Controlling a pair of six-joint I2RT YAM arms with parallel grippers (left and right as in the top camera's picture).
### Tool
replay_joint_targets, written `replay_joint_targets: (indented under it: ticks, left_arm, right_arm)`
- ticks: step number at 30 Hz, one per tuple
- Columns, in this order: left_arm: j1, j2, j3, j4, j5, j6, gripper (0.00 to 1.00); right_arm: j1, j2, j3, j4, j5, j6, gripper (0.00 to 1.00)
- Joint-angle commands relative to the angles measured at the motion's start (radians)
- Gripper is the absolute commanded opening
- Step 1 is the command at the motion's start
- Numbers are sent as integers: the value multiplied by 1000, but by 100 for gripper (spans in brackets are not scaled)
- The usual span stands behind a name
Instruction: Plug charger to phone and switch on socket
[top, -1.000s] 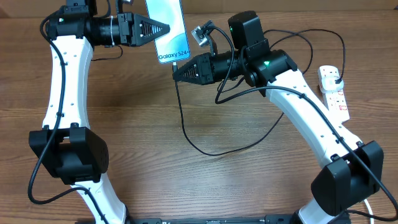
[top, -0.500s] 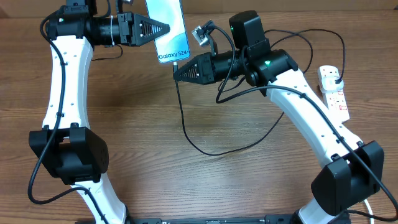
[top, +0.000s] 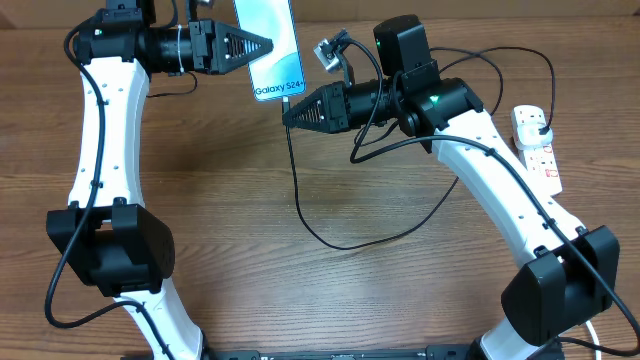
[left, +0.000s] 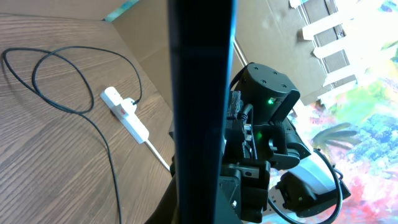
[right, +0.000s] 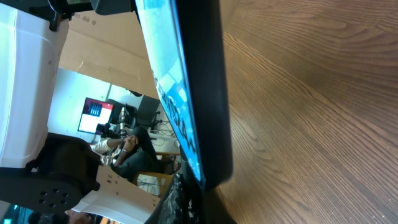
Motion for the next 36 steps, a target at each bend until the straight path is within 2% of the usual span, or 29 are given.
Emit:
replay_joint_targets:
  ticks: [1, 36]
  left_arm:
    - [-7, -5, 10, 4, 55, -6, 4]
    - [-14, -5, 10, 17, 55, -45, 4]
  right_arm:
    - [-3, -5, 13, -1, -10, 2, 4]
    - [10, -4, 13, 0, -31, 1, 4]
